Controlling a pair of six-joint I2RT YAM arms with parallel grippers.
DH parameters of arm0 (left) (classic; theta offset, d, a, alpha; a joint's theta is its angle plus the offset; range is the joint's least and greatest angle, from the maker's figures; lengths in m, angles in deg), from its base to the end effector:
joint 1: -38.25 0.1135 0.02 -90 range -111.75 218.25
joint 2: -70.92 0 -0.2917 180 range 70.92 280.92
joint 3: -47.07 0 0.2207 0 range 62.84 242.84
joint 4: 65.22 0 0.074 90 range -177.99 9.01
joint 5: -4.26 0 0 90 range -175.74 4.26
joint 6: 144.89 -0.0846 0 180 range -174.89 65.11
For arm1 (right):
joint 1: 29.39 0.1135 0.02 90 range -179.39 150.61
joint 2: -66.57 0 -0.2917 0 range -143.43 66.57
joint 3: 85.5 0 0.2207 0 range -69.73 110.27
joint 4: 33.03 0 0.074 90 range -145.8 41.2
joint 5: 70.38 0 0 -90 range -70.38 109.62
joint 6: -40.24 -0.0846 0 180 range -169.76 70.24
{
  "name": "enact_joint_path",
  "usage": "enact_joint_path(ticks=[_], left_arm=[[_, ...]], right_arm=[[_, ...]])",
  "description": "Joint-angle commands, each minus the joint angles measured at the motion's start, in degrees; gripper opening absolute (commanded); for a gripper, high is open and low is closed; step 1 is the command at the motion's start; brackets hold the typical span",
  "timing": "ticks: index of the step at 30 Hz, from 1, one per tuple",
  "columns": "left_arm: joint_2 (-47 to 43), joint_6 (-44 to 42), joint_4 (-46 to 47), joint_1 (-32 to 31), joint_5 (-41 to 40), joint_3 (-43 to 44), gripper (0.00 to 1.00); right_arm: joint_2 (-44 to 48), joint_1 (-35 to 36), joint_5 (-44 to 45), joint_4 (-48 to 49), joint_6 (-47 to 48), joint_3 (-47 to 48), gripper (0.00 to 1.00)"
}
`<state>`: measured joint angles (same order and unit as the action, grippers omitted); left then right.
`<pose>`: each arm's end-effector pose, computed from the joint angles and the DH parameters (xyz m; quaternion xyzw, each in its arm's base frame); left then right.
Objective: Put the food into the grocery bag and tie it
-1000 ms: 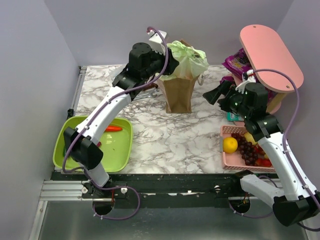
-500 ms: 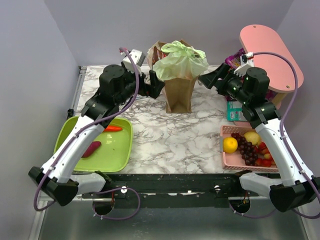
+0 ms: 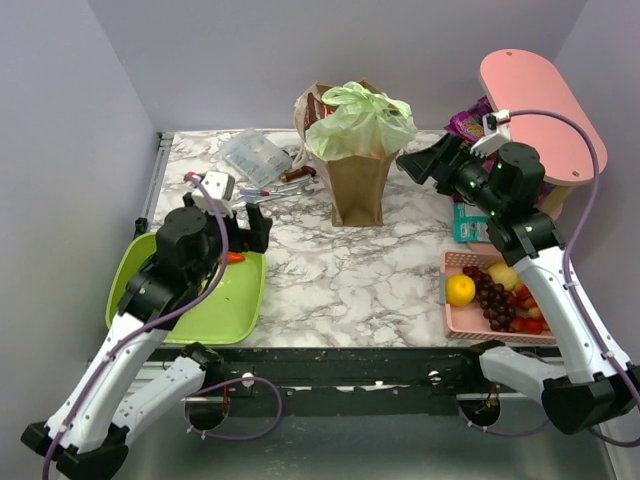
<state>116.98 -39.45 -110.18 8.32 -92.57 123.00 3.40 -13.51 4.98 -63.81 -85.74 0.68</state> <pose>0.1450 -0.0719 0.3923 0.0640 0.7907 -0.1905 0.5783 0.2307 0.0879 0.4390 0.0479 0.7504 0.3715 0.5446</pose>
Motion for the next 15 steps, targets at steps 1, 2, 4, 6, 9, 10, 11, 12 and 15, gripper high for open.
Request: enact_joint_path(ticks=[1,2,4,6,9,10,11,12,15], left_arm=[[-8.75,-1.34,-4.47,1.16,-8.41,-5.40,0.99],[-10.39,-1.44,-4.85,1.36,-9.58,-6.57,0.98],[-13.41,-2.25,-5.16,1.76,-11.63,-8.47,0.99],[-16.15,-3.70,-5.24,1.97,-13.49,-10.51,0.99],[-18.49,-5.51,-5.74,2.37,-16.98,-13.20,0.99],[-19.14,-6.02,-5.99,2.44,-18.02,-13.80,0.98],[-19.73,-6.39,-6.09,2.58,-18.95,-14.59,0.99],[-20.72,-6.63,-5.87,2.53,-19.75,-15.31,0.98],[-24.28,-6.53,-3.31,2.67,-20.74,-18.01,0.98]], right_arm=[[3.19,0.20,2.47,-0.54,0.29,-2.68,1.00],[3.85,0.19,2.25,-0.37,0.30,-3.70,1.00],[5.77,0.20,1.49,0.87,0.05,-6.56,1.00],[8.09,0.20,0.48,2.92,-0.34,-9.87,1.00],[10.94,0.18,0.49,3.45,-0.38,-13.18,1.00],[11.84,0.20,0.96,3.05,-0.22,-13.94,1.00],[12.60,0.13,1.60,2.44,0.15,-14.40,1.00],[13.36,0.20,2.03,1.91,0.57,-15.11,1.00],[15.22,0.20,2.53,0.98,1.23,-17.27,1.00]])
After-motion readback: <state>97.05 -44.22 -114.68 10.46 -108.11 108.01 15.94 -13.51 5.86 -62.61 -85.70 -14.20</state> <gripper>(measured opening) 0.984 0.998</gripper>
